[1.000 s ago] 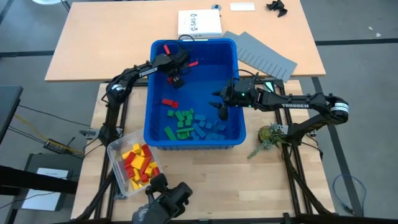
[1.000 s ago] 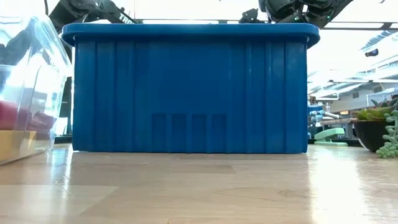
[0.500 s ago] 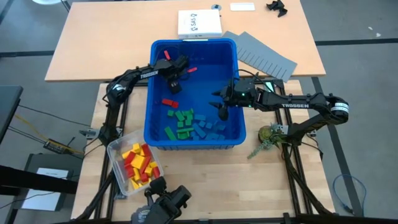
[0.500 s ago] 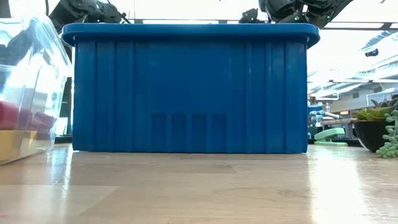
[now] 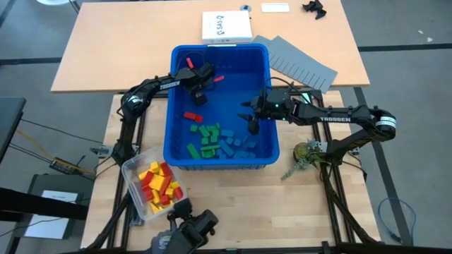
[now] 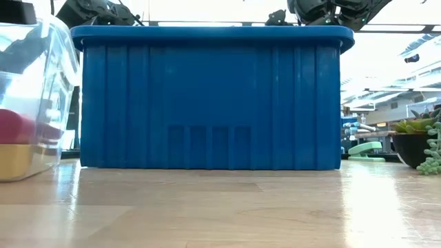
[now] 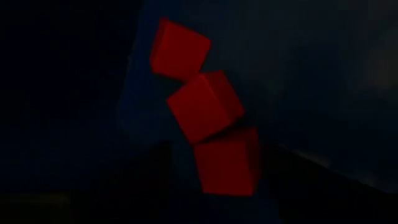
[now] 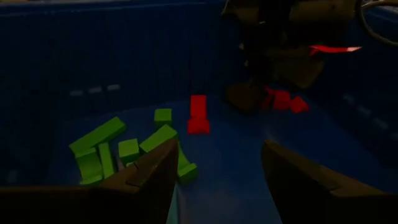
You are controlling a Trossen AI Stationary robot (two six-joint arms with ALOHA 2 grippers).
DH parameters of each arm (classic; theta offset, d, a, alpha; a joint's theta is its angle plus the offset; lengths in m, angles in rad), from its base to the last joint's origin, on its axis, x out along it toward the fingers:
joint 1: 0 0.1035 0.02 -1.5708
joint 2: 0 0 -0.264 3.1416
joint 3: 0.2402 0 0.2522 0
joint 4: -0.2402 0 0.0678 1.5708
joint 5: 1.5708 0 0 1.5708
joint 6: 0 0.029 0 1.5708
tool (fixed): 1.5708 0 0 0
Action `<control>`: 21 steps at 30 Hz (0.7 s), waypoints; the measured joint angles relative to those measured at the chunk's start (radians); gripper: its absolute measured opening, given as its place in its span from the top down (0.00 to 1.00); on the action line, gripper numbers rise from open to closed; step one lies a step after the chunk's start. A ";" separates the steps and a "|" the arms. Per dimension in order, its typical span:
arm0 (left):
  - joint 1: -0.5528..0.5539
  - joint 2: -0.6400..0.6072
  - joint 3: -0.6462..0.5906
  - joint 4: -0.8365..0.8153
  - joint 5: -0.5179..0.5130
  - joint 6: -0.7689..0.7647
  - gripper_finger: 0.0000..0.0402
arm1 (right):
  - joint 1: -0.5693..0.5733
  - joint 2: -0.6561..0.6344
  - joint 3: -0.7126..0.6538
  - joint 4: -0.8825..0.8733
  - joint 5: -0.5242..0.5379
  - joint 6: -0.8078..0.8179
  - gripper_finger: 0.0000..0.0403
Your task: Sort Items/Unsort Items
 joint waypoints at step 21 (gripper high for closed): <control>-0.026 0.000 0.015 -0.093 0.070 0.036 0.37 | -0.007 0.000 0.000 0.003 0.000 0.011 0.43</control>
